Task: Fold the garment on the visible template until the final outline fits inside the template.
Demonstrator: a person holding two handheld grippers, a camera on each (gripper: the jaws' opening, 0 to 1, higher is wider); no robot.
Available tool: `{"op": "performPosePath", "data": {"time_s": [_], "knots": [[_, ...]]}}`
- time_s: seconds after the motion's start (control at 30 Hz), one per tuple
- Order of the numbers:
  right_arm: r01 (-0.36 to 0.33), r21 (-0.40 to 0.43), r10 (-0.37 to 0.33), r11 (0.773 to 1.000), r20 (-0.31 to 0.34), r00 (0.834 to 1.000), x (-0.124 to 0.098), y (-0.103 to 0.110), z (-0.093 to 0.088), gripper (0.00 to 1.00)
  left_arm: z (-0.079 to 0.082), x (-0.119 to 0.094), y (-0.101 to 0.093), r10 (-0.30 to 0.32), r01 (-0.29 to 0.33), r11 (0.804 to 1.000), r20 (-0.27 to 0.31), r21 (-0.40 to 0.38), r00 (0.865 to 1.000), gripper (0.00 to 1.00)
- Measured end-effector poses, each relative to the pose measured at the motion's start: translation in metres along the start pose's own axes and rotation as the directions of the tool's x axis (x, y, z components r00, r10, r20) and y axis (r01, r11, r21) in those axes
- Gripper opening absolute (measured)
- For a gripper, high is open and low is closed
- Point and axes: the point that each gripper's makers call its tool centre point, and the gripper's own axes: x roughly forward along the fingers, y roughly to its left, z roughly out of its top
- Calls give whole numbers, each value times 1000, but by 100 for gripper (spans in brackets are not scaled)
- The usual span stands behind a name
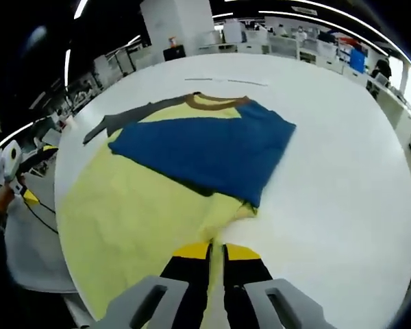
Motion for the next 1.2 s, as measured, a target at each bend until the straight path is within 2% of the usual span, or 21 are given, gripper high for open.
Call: {"op": "performPosePath", "data": {"time_s": [0.13, 0.3, 0.5, 0.57, 1.2], "knots": [[12, 13, -12, 1000, -2, 1000, -1, 0, -1, 0, -1, 0, 0, 3, -3, 1000, -1, -1, 1000, 92], [70, 91, -70, 993, -5, 998, -10, -11, -6, 0, -2, -2, 1, 9, -9, 1000, 1, -3, 1000, 92], [115, 193, -117, 974, 0, 993, -17, -20, -12, 0, -4, -2, 3, 12, -12, 1000, -3, -3, 1000, 92], [119, 268, -127, 956, 9, 992, -19, -19, -13, 0, -4, -1, 4, 12, -12, 1000, -5, -1, 1000, 92], [124, 234, -126, 964, -6, 992, -20, -20, -15, 0, -5, -1, 12, 35, -35, 999, -9, -14, 999, 96]]}}
